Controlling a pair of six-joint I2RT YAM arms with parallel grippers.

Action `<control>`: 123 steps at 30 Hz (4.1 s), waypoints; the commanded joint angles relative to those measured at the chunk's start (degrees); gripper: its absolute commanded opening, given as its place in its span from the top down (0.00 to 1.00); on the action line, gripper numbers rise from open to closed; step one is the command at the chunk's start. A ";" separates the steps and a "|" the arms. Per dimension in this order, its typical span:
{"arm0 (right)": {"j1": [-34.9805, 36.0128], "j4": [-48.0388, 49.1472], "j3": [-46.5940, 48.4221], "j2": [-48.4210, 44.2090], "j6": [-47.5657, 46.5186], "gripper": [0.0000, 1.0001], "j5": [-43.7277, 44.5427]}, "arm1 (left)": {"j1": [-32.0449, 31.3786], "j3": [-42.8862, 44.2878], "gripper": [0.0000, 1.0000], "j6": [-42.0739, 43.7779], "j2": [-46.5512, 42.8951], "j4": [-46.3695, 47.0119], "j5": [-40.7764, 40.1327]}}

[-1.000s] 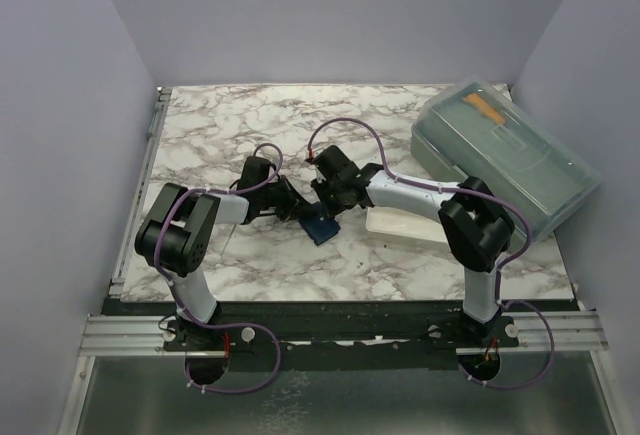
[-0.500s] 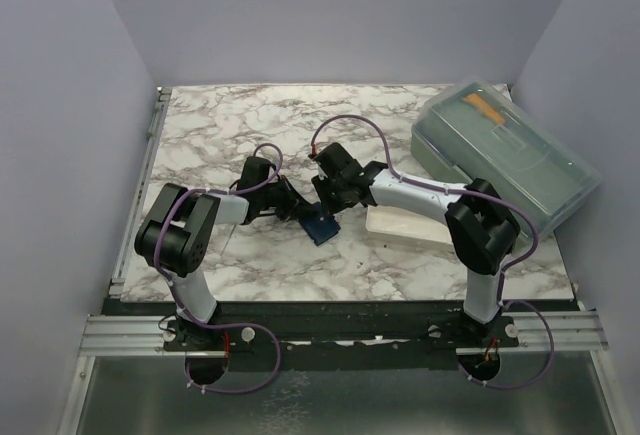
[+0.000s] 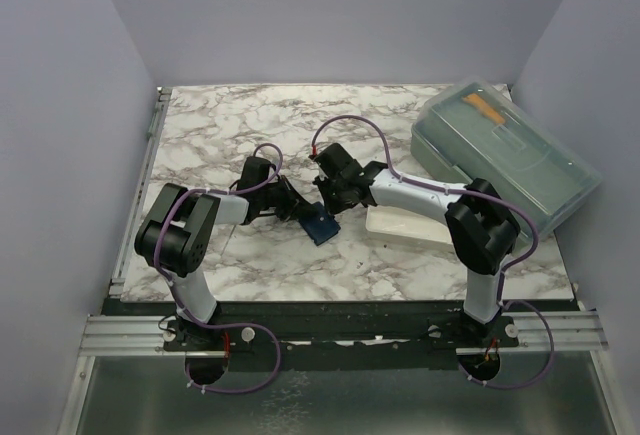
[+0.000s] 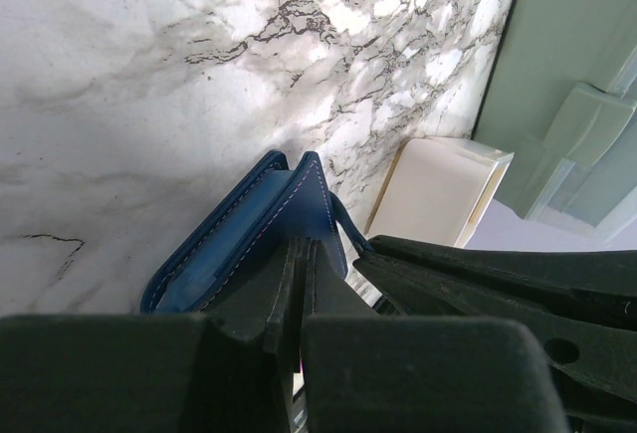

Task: Put the credit cards into the card holder
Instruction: Close the card holder at the center of the board.

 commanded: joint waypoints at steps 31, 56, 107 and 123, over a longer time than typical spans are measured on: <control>-7.91 13.94 -7.95 0.37 9.59 1.00 -27.14 | -0.60 -1.89 1.00 2.03 -0.50 -2.78 -2.88; -4.57 6.94 -6.17 -3.39 3.42 0.83 -15.44 | -0.61 -2.11 1.00 2.12 -0.92 -2.78 -2.79; -0.44 0.44 -0.13 1.58 -0.06 0.84 -2.92 | -0.60 -2.30 1.00 2.51 -0.86 -2.78 -2.53; -2.14 5.91 -3.67 -2.27 4.56 1.00 -11.94 | -0.61 -2.85 1.00 2.59 -1.46 -2.78 -2.78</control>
